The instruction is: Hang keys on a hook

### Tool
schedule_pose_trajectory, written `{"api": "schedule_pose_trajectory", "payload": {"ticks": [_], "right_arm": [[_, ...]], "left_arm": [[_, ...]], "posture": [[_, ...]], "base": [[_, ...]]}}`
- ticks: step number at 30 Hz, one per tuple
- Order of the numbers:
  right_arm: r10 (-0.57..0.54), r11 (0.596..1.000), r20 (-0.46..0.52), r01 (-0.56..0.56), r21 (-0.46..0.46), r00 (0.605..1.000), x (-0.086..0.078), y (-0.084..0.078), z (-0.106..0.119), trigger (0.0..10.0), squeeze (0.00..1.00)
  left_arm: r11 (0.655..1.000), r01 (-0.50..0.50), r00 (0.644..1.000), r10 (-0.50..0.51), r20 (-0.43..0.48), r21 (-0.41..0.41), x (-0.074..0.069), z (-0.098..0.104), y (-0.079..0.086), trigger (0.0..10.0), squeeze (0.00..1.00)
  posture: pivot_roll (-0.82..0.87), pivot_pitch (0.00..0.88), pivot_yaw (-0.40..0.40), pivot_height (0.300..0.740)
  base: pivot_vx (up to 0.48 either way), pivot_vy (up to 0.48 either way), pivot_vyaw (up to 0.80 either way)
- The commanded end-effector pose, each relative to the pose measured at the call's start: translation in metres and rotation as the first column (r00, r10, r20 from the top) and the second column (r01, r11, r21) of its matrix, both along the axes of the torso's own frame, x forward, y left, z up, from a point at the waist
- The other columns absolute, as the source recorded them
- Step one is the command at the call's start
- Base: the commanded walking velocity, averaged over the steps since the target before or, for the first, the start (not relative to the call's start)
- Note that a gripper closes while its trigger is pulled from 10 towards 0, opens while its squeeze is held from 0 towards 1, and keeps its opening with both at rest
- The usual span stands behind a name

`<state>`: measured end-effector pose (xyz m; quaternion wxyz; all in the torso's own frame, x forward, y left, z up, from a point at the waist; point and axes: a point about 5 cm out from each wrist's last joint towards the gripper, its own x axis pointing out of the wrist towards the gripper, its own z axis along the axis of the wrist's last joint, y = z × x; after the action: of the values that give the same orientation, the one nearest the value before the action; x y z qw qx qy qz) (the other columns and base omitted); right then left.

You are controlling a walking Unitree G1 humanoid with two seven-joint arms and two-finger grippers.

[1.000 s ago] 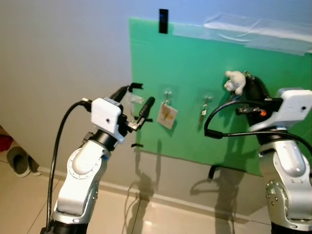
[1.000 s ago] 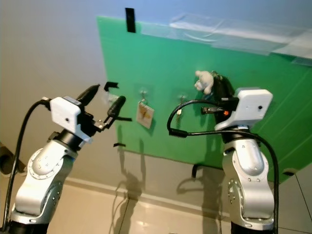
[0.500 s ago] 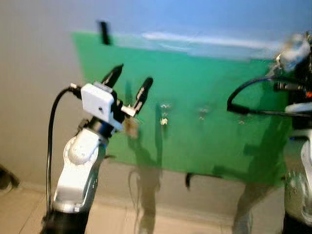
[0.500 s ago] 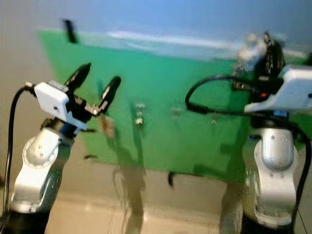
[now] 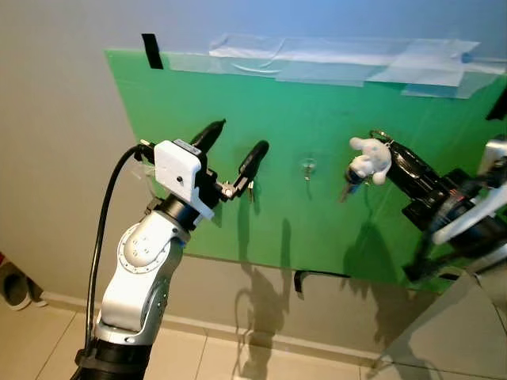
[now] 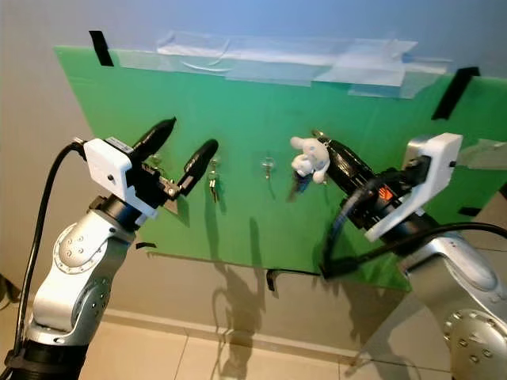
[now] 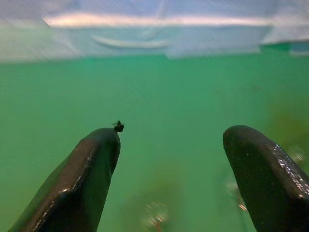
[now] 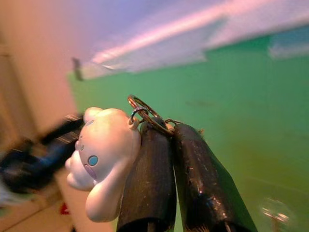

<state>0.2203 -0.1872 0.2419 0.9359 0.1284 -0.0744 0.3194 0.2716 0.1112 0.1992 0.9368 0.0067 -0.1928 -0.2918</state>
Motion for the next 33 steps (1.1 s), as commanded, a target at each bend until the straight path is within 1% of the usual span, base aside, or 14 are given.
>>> {"api": "schedule_pose_trajectory", "payload": {"ticks": [1,2,4,7,10,11,12,14,16,21,25,28,30,33], "right_arm": [[0.021,0.999,-0.037,-0.022,-0.040,0.999,-0.003,-0.003,-0.006,0.0,0.00],[-0.010,0.997,-0.074,0.005,-0.072,0.997,0.000,-0.007,-0.014,0.0,0.00],[-0.049,0.997,-0.109,0.041,-0.069,0.993,0.005,-0.010,-0.022,0.0,0.00],[-0.062,0.994,-0.162,0.046,-0.096,0.985,0.010,-0.007,-0.037,0.0,0.00],[-0.008,0.998,-0.254,-0.008,-0.064,0.967,0.009,0.004,-0.057,0.0,0.00],[0.040,0.998,-0.300,-0.054,-0.040,0.953,0.006,0.014,-0.068,0.0,0.00],[0.040,0.998,-0.300,-0.054,-0.040,0.953,0.006,0.014,-0.068,0.0,0.00],[0.093,0.995,-0.340,-0.101,-0.004,0.936,0.005,0.024,-0.079,0.0,0.00],[0.113,0.993,-0.350,-0.120,0.001,0.930,0.006,0.028,-0.083,0.0,0.00],[0.134,0.985,-0.337,-0.162,-0.056,0.932,0.013,0.037,-0.087,0.0,0.00],[0.116,0.986,-0.320,-0.148,-0.077,0.940,0.017,0.037,-0.087,0.0,0.00],[0.076,0.988,-0.284,-0.110,-0.105,0.956,0.020,0.034,-0.085,0.0,0.00],[-0.003,0.988,-0.227,-0.033,-0.152,0.974,0.024,0.028,-0.082,0.0,0.00],[-0.099,0.986,-0.168,0.074,-0.151,0.981,0.028,0.018,-0.076,0.0,0.00]], "left_arm": [[0.999,0.038,0.996,-0.035,-0.086,0.032,-0.002,-0.014,0.002,10.0,0.00],[0.997,0.049,0.987,-0.040,-0.154,0.059,-0.004,-0.028,0.006,10.0,0.00],[0.996,0.040,0.981,-0.024,-0.192,0.080,-0.006,-0.039,0.012,10.0,0.00],[0.994,0.035,0.966,-0.008,-0.257,0.102,-0.012,-0.060,0.022,10.0,0.00],[0.992,0.024,0.945,0.018,-0.326,0.124,-0.022,-0.086,0.035,10.0,0.00],[0.992,0.012,0.937,0.033,-0.349,0.127,-0.027,-0.093,0.039,10.0,0.00],[0.992,0.012,0.937,0.033,-0.349,0.127,-0.027,-0.093,0.039,10.0,0.00],[0.995,0.013,0.932,0.026,-0.363,0.103,-0.029,-0.095,0.038,10.0,0.00],[0.995,0.012,0.934,0.024,-0.356,0.099,-0.029,-0.095,0.037,10.0,0.00],[0.996,0.023,0.943,0.007,-0.334,0.088,-0.030,-0.097,0.034,10.0,0.00],[0.996,0.021,0.949,0.009,-0.316,0.090,-0.032,-0.096,0.033,10.0,0.00],[0.996,0.006,0.957,0.021,-0.289,0.091,-0.032,-0.094,0.033,10.0,0.00],[0.996,-0.004,0.963,0.028,-0.269,0.089,-0.033,-0.094,0.033,10.0,0.00],[0.996,-0.003,0.967,0.025,-0.253,0.084,-0.033,-0.094,0.033,10.0,0.00]], "posture": [[-0.09,0.000,0.056,0.740],[-0.08,0.000,0.055,0.740],[-0.07,0.000,0.054,0.740],[-0.07,0.000,0.049,0.740],[-0.05,0.000,0.040,0.740],[-0.04,0.000,0.031,0.740],[-0.04,0.000,0.031,0.740],[-0.03,0.000,0.021,0.740],[-0.02,0.000,0.016,0.740],[-0.02,0.000,0.009,0.740],[-0.01,0.000,0.004,0.740],[-0.01,0.000,-0.001,0.740],[-0.01,0.000,-0.005,0.740],[-0.02,0.000,-0.002,0.740]], "base": [[0.000,0.000,0.00],[0.000,0.000,0.00],[0.000,0.000,0.00],[0.000,0.000,0.00],[0.000,0.000,0.00],[0.000,0.000,0.00],[0.000,0.000,0.00],[0.000,0.000,0.00],[0.000,0.000,0.00],[0.000,0.000,0.00],[0.000,0.000,0.00],[0.000,0.000,0.00],[0.000,0.000,0.00],[0.000,0.000,0.00]]}}
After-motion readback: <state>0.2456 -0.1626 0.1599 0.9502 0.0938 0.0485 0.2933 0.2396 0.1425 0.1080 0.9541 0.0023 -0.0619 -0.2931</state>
